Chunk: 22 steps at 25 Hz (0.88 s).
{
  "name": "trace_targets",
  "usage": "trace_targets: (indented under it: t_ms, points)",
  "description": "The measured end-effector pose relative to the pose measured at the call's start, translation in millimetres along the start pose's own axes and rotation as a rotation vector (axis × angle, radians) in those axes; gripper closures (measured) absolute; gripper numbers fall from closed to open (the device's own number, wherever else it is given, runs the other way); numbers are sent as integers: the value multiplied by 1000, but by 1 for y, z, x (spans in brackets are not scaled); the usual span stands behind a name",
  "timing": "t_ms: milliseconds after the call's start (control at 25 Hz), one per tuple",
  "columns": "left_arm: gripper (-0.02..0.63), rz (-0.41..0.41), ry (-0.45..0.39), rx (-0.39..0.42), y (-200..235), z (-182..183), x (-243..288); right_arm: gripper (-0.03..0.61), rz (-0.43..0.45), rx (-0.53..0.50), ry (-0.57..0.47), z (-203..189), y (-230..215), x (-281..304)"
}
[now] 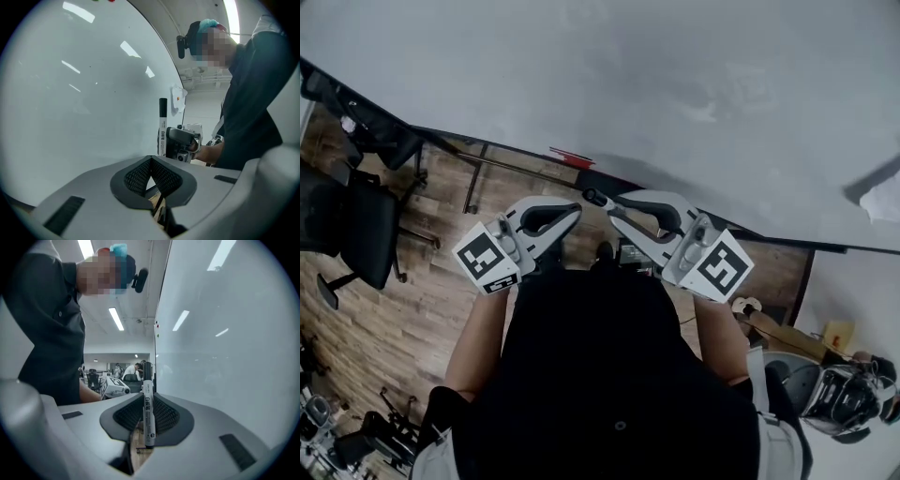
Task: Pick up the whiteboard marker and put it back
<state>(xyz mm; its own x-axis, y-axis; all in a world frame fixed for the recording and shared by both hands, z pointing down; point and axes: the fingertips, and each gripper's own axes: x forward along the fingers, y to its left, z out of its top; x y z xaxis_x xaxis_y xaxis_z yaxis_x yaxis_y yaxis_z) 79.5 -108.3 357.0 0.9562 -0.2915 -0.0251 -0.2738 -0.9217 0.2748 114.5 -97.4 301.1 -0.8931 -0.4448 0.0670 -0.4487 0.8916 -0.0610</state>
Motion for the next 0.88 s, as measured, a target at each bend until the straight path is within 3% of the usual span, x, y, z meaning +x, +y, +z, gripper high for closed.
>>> trace_targets:
  t_ms: [200, 400, 880]
  points:
    - [601, -19, 7, 14, -4, 7, 3, 505, 103, 67, -144, 12, -3, -30]
    - [601, -35, 15, 15, 0, 8, 7, 505, 102, 148, -247, 15, -16, -46]
    - [601, -67, 3, -19, 0, 9, 11, 505, 63, 188, -254, -1, -27, -52]
